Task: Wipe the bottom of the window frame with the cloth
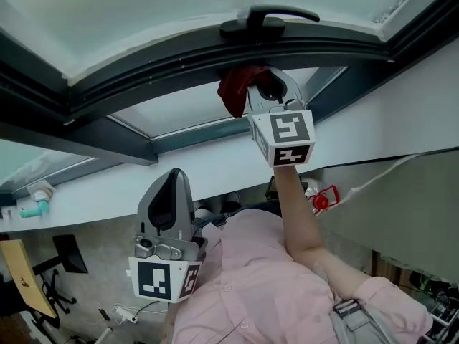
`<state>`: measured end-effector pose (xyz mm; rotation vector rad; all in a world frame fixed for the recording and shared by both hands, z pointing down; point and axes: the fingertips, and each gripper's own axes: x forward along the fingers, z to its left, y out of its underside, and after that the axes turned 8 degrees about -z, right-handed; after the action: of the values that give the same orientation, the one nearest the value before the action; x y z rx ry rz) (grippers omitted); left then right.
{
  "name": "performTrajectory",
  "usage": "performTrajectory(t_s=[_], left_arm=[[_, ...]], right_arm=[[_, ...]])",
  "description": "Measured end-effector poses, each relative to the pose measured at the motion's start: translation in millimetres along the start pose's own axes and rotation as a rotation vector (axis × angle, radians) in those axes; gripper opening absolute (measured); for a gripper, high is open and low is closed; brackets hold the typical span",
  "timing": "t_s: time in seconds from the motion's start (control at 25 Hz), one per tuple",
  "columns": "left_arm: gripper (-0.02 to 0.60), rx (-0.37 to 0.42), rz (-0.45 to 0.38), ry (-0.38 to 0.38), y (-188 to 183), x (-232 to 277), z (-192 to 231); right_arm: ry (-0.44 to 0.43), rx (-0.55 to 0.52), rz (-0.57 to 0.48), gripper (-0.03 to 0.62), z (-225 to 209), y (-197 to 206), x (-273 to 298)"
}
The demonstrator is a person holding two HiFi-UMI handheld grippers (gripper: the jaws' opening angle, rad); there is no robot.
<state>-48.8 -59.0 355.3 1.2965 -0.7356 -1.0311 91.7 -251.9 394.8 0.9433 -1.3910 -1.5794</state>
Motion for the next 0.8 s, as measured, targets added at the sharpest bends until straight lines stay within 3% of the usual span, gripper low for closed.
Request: performTrajectory(t_s=[0.44, 0.8], left_arm=[[-0.005, -0.003, -0.009, 0.001, -2.5, 1.7, 3.4], [-0.005, -0.012, -0.006, 0.009, -0.5, 1.4, 3.7]], right_arm=[[0.007, -0.010, 0.006, 0.066, -4.4, -0.5, -0.4], [0.074, 0.006, 0.015, 0.066, -22.4, 3.2, -4.3]])
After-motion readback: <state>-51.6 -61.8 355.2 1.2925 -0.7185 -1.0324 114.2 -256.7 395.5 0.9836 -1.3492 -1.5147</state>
